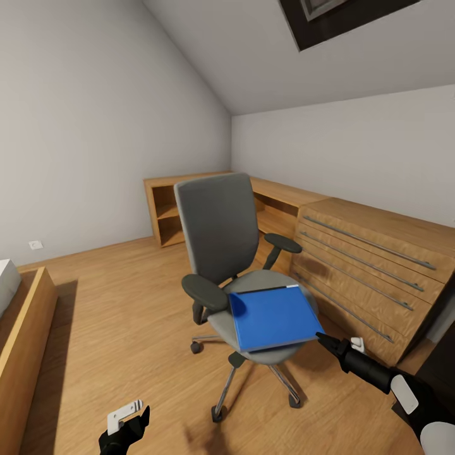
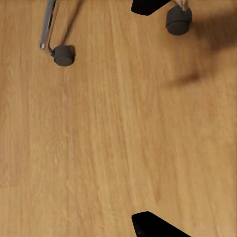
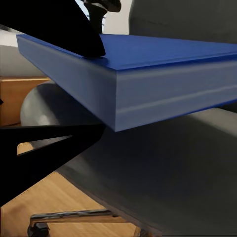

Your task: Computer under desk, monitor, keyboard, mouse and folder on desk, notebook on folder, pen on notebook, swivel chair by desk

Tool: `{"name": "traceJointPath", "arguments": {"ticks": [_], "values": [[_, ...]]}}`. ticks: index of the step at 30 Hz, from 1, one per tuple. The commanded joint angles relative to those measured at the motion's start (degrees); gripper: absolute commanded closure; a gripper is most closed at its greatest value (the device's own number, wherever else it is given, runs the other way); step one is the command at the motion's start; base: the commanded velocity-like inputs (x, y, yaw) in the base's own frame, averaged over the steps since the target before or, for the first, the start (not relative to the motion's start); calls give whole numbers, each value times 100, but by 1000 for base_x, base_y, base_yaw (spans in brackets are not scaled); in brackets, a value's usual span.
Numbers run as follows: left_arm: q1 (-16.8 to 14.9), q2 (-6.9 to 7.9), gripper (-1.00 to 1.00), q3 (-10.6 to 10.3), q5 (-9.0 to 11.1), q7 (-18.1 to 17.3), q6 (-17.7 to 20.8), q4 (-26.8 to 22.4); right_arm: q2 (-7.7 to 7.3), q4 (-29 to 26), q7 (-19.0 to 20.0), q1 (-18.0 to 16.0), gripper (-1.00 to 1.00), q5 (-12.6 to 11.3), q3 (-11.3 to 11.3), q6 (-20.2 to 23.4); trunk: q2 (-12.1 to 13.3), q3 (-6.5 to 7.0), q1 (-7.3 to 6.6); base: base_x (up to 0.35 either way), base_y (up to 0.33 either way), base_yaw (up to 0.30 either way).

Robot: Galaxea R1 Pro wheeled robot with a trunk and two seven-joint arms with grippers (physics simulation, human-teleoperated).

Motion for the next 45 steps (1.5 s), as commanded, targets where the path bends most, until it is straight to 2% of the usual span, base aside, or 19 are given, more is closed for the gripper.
{"name": "traceJointPath", "arguments": {"ticks": [1,14,28,36,45], "values": [[-5,-5,-100,48,-35,-43,-13,-1,1,3,9,-3,100,-15,-12,46,-2,-11,-1,0,0,-85],[-5,-6,-100,48,-35,-43,-13,-1,-5,-1,24,-4,100,-23,-18,71,-2,-101,-1,0,0,-127],[-5,-12,-100,48,-34,-44,-13,-1,-17,-8,52,-4,100,-24,-68,99,-2,-111,-1,0,0,-16],[-5,-12,-100,48,-38,-50,-13,-1,-22,-8,51,-4,100,-24,-71,145,-2,-133,-1,0,0,-159],[-5,-15,-100,47,-37,-52,-13,7,-40,-16,67,-3,100,-32,-72,147,359,22,-199,0,0,-36]]}}
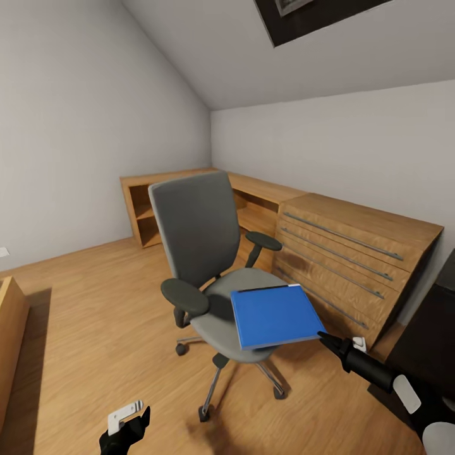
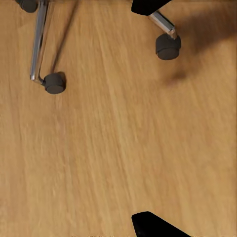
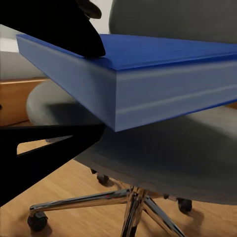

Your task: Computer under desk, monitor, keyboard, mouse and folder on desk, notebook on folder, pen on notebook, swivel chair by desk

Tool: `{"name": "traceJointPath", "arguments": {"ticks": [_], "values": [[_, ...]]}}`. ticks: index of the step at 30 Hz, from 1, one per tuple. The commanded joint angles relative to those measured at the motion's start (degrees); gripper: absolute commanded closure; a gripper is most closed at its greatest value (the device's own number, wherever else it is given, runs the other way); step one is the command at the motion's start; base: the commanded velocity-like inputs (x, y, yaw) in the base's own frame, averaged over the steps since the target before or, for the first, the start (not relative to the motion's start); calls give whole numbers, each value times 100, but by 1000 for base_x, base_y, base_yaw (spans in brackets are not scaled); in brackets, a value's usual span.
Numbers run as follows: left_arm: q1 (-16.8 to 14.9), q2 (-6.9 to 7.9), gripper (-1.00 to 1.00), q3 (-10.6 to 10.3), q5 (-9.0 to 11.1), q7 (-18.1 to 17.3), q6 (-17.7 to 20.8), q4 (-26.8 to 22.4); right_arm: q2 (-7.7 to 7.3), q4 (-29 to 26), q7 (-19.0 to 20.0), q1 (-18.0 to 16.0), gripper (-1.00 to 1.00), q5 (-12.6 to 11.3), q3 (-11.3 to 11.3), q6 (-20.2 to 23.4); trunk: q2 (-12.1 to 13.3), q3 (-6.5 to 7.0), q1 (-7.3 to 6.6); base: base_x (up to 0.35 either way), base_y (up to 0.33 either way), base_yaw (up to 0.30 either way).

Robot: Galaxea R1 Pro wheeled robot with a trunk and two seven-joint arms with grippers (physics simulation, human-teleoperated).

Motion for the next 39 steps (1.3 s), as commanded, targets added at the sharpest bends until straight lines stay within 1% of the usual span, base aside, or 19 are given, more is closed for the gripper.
{"name": "traceJointPath", "arguments": {"ticks": [1,5,12,16,20,23,24,25,28,30,32,35,39], "values": [[-5,-6,-100,49,-35,-43,-13,0,-7,4,10,-3,100,-7,-11,29,39,13,-24,0,0,-3],[-5,-4,-100,50,-34,-43,-13,1,-17,3,48,-3,100,-7,-11,24,200,85,-111,0,0,-1],[-5,-4,-100,50,-28,-18,-7,25,-19,-11,314,-4,100,8,-2,18,481,210,-265,0,0,0],[-5,1,-100,58,-25,3,-18,390,-19,-14,340,-2,100,9,-2,20,641,282,-353,0,0,0],[-5,8,-100,65,-25,12,-44,570,-19,-14,345,-3,100,10,-2,20,801,354,-441,0,0,0],[-5,63,-100,76,-23,21,-354,888,-21,-14,345,-2,100,10,-2,20,922,408,-507,0,0,0],[-5,121,-100,86,-14,23,-574,1061,-23,-14,345,-2,100,10,-2,20,962,426,-529,0,0,0],[-5,239,-100,142,22,26,-1233,1486,-45,-14,346,-4,100,10,-2,20,1002,444,-551,0,0,0],[-5,282,-100,170,33,27,-1494,1672,-58,-14,346,-5,100,14,-2,19,1122,498,-617,0,0,0],[-5,312,-100,186,43,27,-1574,1751,-62,-14,346,-2,100,18,2,13,1202,534,-661,0,0,0],[-5,347,-100,211,157,14,-1592,1857,-57,-14,340,-2,100,19,6,5,1283,569,-704,0,0,0],[-5,359,-100,219,217,11,-1592,1869,-58,-14,338,-2,100,19,7,3,1403,623,-770,0,0,0],[-5,368,-100,224,240,14,-1595,1872,-62,-14,337,-2,100,19,5,9,1563,695,-858,0,0,0]]}}
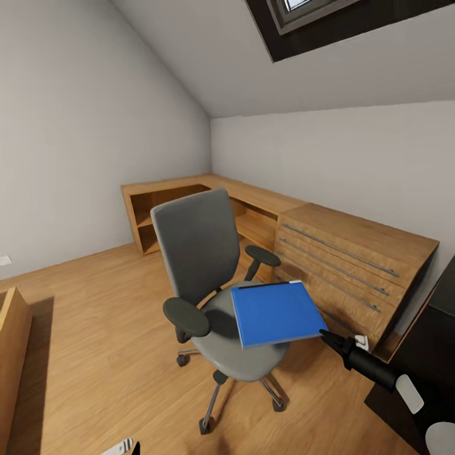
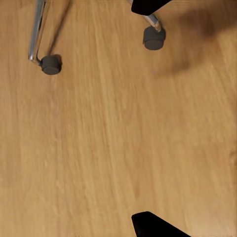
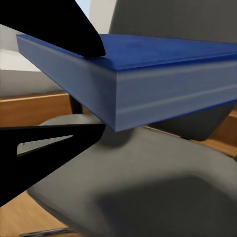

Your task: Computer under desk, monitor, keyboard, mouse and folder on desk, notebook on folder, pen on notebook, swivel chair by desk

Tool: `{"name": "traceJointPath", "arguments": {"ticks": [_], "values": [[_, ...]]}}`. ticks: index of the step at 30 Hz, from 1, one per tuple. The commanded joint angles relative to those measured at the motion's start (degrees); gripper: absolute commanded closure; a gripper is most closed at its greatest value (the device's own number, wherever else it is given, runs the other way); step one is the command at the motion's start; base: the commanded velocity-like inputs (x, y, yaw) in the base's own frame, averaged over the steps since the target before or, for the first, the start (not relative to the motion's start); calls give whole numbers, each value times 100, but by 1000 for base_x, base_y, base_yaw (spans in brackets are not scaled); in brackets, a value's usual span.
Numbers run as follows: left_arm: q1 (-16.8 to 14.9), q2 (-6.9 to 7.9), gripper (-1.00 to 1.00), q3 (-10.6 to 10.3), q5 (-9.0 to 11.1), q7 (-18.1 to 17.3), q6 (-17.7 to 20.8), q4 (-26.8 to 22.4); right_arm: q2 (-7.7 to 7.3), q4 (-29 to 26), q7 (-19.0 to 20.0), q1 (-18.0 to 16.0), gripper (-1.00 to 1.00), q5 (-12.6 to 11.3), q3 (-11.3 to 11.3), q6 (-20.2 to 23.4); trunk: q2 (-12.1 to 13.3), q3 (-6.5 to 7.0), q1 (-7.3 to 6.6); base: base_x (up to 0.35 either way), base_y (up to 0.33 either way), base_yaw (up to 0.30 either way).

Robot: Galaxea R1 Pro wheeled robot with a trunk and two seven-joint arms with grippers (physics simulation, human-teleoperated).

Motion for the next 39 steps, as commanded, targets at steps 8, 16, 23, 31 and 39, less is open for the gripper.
{"name": "traceJointPath", "arguments": {"ticks": [8,16,23,31,39], "values": [[-4,6,-100,57,-1,-42,-14,12,1,3,7,-4,100,-10,-12,5,320,139,-177,0,0,0],[-4,6,-100,56,-8,-42,-12,15,-89,22,24,-4,100,-6,-16,-14,641,282,-353,0,0,0],[-4,5,-100,58,-9,-42,-9,15,-156,30,27,-4,100,-10,-16,-10,922,408,-507,0,0,0],[-4,6,-100,58,-9,-42,-5,15,-168,38,58,-4,100,-19,-25,30,1243,552,-682,0,0,0],[-4,4,-100,58,-9,-42,-5,19,-173,39,57,-4,100,-19,-30,34,1563,695,-858,0,0,0]]}}
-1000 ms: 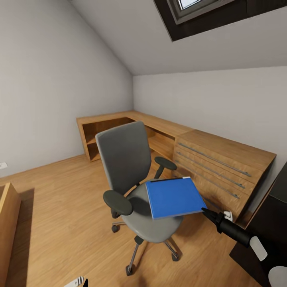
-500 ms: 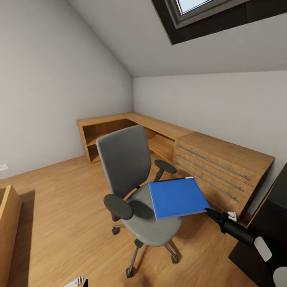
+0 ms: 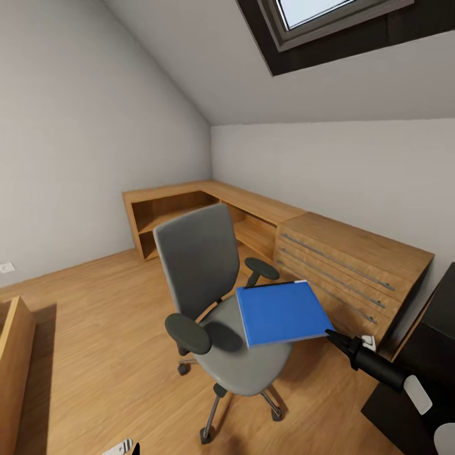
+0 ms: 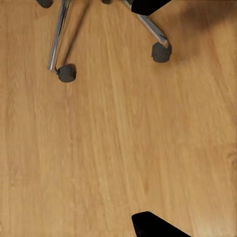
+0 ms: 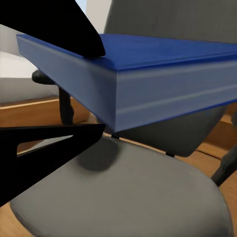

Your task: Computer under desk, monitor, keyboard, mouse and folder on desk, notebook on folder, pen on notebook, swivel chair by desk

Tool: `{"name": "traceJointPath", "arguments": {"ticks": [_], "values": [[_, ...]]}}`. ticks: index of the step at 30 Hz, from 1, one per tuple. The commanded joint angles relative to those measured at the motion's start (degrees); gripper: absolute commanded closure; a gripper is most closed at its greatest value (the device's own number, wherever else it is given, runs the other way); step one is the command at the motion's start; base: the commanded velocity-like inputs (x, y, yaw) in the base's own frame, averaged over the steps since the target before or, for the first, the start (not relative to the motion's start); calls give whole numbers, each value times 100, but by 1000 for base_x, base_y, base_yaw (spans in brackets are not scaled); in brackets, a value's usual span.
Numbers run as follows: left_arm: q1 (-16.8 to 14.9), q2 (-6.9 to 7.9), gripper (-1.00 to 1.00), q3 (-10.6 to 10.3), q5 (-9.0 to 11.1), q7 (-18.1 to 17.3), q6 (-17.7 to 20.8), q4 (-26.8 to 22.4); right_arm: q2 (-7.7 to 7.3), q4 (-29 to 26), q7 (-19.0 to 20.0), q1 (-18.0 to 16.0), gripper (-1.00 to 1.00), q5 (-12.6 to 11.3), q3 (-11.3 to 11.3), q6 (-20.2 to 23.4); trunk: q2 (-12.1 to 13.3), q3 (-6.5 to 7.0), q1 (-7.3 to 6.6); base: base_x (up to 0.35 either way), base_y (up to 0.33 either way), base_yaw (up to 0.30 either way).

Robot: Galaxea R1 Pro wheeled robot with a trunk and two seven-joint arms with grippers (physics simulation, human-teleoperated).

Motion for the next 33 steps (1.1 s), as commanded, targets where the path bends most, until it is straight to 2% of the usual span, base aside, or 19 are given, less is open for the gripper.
{"name": "traceJointPath", "arguments": {"ticks": [1,11,13,17,20,21,23,25,27,30,33], "values": [[-5,1,-100,48,-9,-46,-14,21,-2,4,10,-4,100,-13,-12,31,39,13,-23,0,0,0],[-5,1,-100,48,-9,-46,-14,38,-4,-24,10,-4,100,-31,-15,51,440,193,-243,0,0,0],[-5,1,-100,48,-9,-46,-14,38,-4,-96,6,-4,100,-25,-14,174,520,229,-287,0,0,0],[-5,-2,-100,48,-9,-46,-14,38,-3,-702,-59,-4,100,19,-13,1096,681,300,-375,0,0,0],[-5,-6,-100,47,-9,-46,-14,38,-17,-1077,-367,-4,100,29,-28,1740,801,354,-441,0,0,0],[-5,-7,-100,45,-9,-46,-14,38,-68,-1309,-587,-7,100,20,-49,1929,841,372,-462,0,0,0],[-5,-7,-100,44,-9,-41,-13,38,-131,-1529,-748,-5,100,7,-128,2047,921,408,-506,0,0,0],[-5,-7,-100,44,-9,-39,-8,38,-175,-1620,-809,-4,100,-1,-346,2094,1002,444,-550,0,0,0],[-5,-7,-100,41,-10,-38,-5,38,-374,-1659,-809,-4,100,-5,-578,2093,1082,480,-594,0,0,0],[-5,-8,-100,40,-15,-39,18,82,-462,-1668,-676,-4,100,-67,-668,2090,1202,535,-660,0,0,0],[-5,-8,-100,40,-13,-38,10,212,-475,-1674,-588,-4,100,-307,-694,2088,1322,595,-726,0,0,-57]]}}
